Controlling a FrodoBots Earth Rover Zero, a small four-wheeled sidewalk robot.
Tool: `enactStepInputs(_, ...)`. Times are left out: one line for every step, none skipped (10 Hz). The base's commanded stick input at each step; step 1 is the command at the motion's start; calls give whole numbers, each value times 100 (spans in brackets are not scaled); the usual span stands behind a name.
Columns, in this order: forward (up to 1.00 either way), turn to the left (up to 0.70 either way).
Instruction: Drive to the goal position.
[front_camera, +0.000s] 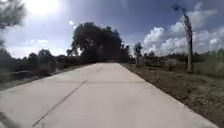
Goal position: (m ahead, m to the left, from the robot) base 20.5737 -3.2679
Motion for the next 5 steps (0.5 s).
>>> enactStepInputs(85, 0)
enactStepInputs(85, 0)
enactStepInputs(85, 0)
enactStepInputs(85, 0)
enactStepInputs(85, 0)
